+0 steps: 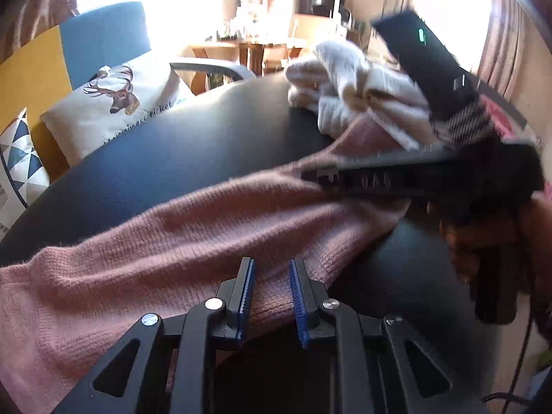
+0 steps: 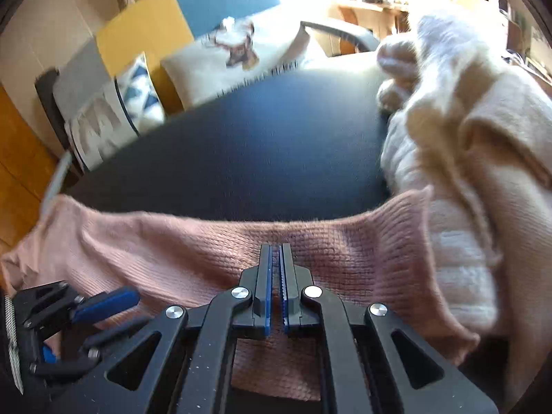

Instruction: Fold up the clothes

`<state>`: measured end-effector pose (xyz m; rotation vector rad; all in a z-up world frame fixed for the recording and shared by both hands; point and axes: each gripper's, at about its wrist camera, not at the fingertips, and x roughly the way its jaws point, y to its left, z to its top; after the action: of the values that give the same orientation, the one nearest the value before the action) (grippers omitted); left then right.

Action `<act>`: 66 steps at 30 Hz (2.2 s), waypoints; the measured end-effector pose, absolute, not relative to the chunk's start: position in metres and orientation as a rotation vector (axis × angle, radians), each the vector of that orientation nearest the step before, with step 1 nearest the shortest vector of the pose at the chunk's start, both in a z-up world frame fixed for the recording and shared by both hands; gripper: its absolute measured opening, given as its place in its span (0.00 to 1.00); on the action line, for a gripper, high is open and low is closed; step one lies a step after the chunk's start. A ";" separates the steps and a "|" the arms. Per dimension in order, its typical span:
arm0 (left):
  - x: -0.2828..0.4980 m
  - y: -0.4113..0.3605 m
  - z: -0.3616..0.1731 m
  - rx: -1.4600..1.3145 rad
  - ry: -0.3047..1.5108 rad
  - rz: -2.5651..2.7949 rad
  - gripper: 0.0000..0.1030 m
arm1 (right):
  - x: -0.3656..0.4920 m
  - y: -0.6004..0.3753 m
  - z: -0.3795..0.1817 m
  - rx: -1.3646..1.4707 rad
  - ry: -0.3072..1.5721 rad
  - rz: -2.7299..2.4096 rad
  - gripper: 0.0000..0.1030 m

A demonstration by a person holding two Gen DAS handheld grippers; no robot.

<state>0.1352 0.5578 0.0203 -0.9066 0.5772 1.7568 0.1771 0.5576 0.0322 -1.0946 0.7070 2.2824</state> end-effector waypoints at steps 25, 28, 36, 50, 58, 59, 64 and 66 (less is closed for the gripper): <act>0.080 0.500 0.027 -1.030 0.338 1.884 0.21 | 0.244 0.523 0.051 -1.030 0.626 2.350 0.03; 0.075 0.494 0.023 -1.041 0.304 1.869 0.21 | 0.262 0.541 0.039 -0.971 0.730 2.276 0.01; 0.075 0.489 0.020 -1.038 0.268 1.857 0.21 | 0.279 0.561 0.052 -0.836 0.964 2.279 0.06; 0.065 0.482 0.017 -1.067 0.188 1.821 0.21 | 0.320 0.620 0.035 -0.823 0.751 1.993 0.00; 0.063 0.481 0.014 -1.070 0.174 1.814 0.21 | 0.311 0.649 0.041 -0.849 0.707 1.946 0.04; 0.063 0.481 0.014 -1.070 0.173 1.813 0.21 | 0.314 0.641 0.046 -0.821 0.706 1.963 0.05; 0.064 0.479 0.014 -1.072 0.163 1.810 0.21 | 0.312 0.576 0.067 -0.690 0.643 2.133 0.11; 0.064 0.478 0.013 -1.072 0.162 1.810 0.21 | 0.298 0.554 0.062 -0.748 0.652 2.215 0.11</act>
<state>0.0639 0.4784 0.0135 -1.0716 0.1621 1.8096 0.2981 0.5536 0.0617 -0.7479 0.6519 2.2153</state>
